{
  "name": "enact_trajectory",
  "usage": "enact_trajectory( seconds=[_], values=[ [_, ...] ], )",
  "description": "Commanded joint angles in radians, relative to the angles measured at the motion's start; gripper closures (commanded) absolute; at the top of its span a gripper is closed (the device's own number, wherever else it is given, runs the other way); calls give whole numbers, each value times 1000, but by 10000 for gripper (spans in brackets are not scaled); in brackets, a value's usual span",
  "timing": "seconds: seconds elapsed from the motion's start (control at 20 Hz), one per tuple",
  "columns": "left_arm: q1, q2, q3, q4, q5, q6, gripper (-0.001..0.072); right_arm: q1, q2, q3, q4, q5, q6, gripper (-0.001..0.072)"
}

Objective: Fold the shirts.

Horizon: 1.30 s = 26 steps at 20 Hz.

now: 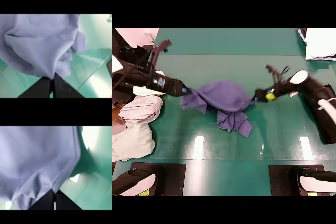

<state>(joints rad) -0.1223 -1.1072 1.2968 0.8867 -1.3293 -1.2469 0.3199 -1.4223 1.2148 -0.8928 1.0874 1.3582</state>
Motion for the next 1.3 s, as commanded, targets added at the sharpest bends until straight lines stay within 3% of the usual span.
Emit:
enact_trajectory(
  seconds=[0.0,0.2,0.35,0.55,0.85,1.05,1.25],
  values=[
    [0,1,212,5,4,-15,670,-91,145,216,0,-21,-1,700],
    [0,1,650,-12,35,-39,670,-213,314,511,0,-89,-1,700],
    [0,8,886,-127,111,-40,670,-266,410,659,0,-129,-2,700],
    [0,80,890,-363,248,-35,670,-280,483,791,-1,-132,-6,701],
    [0,113,888,-624,291,36,670,-280,556,814,-129,-218,-5,702],
    [0,112,765,-429,233,16,670,-280,526,747,-154,-233,41,702],
    [0,68,448,-130,162,-93,669,-276,283,806,-155,-48,122,702]
  ],
)
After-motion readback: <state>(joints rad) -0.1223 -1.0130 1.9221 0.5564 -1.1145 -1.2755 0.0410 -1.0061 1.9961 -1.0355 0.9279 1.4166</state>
